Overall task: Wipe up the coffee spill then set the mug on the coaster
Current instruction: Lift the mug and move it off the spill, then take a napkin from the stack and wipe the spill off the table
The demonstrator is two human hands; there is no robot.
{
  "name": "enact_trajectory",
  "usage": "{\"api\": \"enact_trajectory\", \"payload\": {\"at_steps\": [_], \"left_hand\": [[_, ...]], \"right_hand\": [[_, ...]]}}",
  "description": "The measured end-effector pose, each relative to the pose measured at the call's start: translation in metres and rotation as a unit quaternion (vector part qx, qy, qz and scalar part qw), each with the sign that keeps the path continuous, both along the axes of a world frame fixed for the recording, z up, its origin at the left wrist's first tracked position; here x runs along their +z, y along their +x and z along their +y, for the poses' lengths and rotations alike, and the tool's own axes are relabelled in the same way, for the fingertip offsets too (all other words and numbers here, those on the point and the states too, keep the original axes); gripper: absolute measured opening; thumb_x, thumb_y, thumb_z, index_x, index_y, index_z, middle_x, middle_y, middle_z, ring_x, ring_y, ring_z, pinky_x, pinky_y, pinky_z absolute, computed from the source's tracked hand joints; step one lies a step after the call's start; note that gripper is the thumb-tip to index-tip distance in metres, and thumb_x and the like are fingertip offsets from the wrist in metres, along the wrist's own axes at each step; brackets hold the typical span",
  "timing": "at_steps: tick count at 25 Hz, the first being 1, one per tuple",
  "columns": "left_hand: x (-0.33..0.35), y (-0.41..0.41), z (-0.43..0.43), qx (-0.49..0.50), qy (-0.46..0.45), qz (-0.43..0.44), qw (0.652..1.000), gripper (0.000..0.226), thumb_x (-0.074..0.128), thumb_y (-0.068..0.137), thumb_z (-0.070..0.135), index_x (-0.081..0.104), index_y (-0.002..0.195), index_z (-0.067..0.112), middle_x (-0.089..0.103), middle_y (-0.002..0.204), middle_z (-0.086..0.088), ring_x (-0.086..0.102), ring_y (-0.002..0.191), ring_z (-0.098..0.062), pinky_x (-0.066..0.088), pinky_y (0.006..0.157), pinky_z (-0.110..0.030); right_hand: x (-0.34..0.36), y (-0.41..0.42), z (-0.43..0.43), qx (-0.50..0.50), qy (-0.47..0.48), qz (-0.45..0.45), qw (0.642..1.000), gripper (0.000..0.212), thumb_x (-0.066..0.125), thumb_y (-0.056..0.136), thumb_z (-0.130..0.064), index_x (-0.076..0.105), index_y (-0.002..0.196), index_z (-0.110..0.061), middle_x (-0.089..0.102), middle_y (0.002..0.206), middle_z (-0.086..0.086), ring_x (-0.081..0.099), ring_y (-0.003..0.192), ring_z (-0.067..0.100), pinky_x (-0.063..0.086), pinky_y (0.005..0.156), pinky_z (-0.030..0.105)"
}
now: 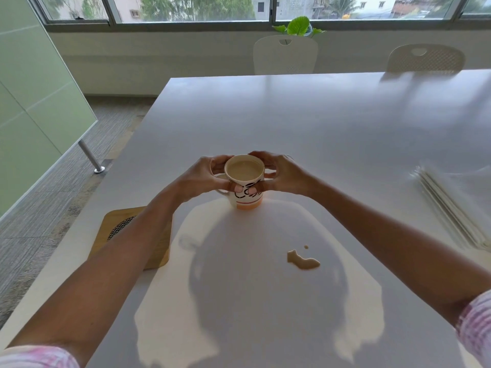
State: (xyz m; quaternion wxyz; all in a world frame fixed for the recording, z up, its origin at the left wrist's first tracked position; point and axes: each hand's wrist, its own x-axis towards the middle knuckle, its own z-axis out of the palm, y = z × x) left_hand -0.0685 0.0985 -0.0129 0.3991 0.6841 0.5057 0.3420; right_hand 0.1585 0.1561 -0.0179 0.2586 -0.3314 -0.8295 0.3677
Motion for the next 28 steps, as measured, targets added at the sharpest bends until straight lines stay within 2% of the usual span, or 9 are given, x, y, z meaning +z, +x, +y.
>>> {"api": "enact_trajectory", "payload": {"at_steps": [5, 9, 11, 14, 16, 20, 23, 25, 28], "left_hand": [[-0.002, 0.002, -0.002, 0.011, -0.009, -0.006, 1.000, 0.064, 0.085, 0.071, 0.008, 0.061, 0.130, 0.013, 0.072, 0.120, 0.001, 0.064, 0.115, -0.008, 0.054, 0.083, -0.019], [0.003, 0.003, -0.005, -0.001, -0.034, 0.009, 0.999, 0.070, 0.084, 0.071, 0.014, 0.056, 0.135, 0.014, 0.069, 0.123, 0.002, 0.062, 0.117, -0.009, 0.053, 0.087, -0.024], [0.008, 0.005, -0.008, 0.005, -0.046, 0.025, 0.999, 0.079, 0.083, 0.071, 0.018, 0.048, 0.142, 0.014, 0.063, 0.133, 0.001, 0.056, 0.126, -0.012, 0.051, 0.097, -0.029], [0.022, 0.011, -0.012, 0.069, -0.010, 0.036, 0.997, 0.092, 0.077, 0.070, 0.030, 0.036, 0.149, 0.011, 0.049, 0.148, -0.004, 0.046, 0.137, -0.019, 0.042, 0.111, -0.040], [0.037, 0.020, -0.013, 0.112, 0.051, 0.024, 0.992, 0.087, 0.073, 0.071, 0.039, 0.040, 0.147, 0.014, 0.049, 0.149, -0.002, 0.046, 0.137, -0.018, 0.040, 0.112, -0.042], [0.062, 0.057, -0.007, 0.148, 0.167, 0.031, 0.974, 0.061, 0.071, 0.084, 0.041, 0.053, 0.139, 0.019, 0.055, 0.144, 0.002, 0.050, 0.134, -0.018, 0.039, 0.112, -0.042], [0.067, 0.100, 0.001, 0.144, 0.205, 0.070, 0.966, 0.054, 0.065, 0.090, 0.046, 0.055, 0.138, 0.023, 0.055, 0.144, 0.003, 0.052, 0.132, -0.022, 0.040, 0.105, -0.034], [0.066, 0.133, 0.006, 0.128, 0.226, 0.095, 0.961, 0.054, 0.062, 0.090, 0.049, 0.055, 0.138, 0.025, 0.056, 0.143, 0.005, 0.058, 0.124, -0.029, 0.043, 0.099, -0.031], [0.059, 0.184, 0.015, 0.075, 0.254, 0.124, 0.956, 0.052, 0.063, 0.091, 0.046, 0.055, 0.137, 0.025, 0.057, 0.142, 0.003, 0.060, 0.121, -0.030, 0.042, 0.101, -0.031]], "right_hand": [[-0.005, 0.001, 0.003, 0.001, -0.034, 0.014, 0.999, 0.068, 0.084, 0.069, -0.005, 0.054, 0.130, -0.011, 0.067, 0.118, 0.002, 0.063, 0.111, 0.009, 0.053, 0.087, 0.018], [-0.005, 0.002, 0.003, -0.008, -0.050, 0.010, 0.999, 0.082, 0.086, 0.068, -0.011, 0.046, 0.140, -0.011, 0.063, 0.130, 0.004, 0.059, 0.119, 0.011, 0.052, 0.091, 0.019], [-0.002, 0.007, 0.001, -0.016, -0.061, 0.014, 0.998, 0.089, 0.087, 0.067, -0.020, 0.042, 0.143, -0.013, 0.059, 0.135, 0.003, 0.057, 0.122, 0.011, 0.051, 0.090, 0.017], [0.007, 0.030, -0.002, -0.063, -0.043, 0.015, 0.997, 0.091, 0.084, 0.061, -0.047, 0.048, 0.139, -0.018, 0.059, 0.137, 0.000, 0.060, 0.120, 0.011, 0.052, 0.096, 0.027], [0.014, 0.055, -0.004, -0.119, -0.017, 0.021, 0.992, 0.083, 0.080, 0.059, -0.058, 0.058, 0.130, -0.021, 0.065, 0.128, -0.005, 0.065, 0.110, 0.006, 0.052, 0.096, 0.028], [0.029, 0.116, -0.006, -0.243, 0.038, 0.026, 0.969, 0.038, 0.081, 0.074, -0.036, 0.071, 0.107, -0.019, 0.074, 0.105, -0.008, 0.070, 0.091, 0.002, 0.054, 0.093, 0.028], [0.040, 0.164, -0.013, -0.324, 0.086, -0.010, 0.942, 0.027, 0.079, 0.077, -0.033, 0.074, 0.100, -0.020, 0.074, 0.094, -0.010, 0.065, 0.078, -0.010, 0.051, 0.084, 0.011], [0.045, 0.192, -0.021, -0.367, 0.100, -0.029, 0.924, 0.027, 0.076, 0.080, -0.031, 0.074, 0.104, -0.019, 0.074, 0.099, -0.005, 0.065, 0.084, -0.002, 0.047, 0.082, 0.009], [0.047, 0.233, -0.036, -0.419, 0.115, -0.073, 0.898, 0.032, 0.073, 0.082, -0.029, 0.071, 0.112, -0.016, 0.073, 0.113, 0.000, 0.061, 0.099, 0.011, 0.043, 0.090, 0.022]]}}
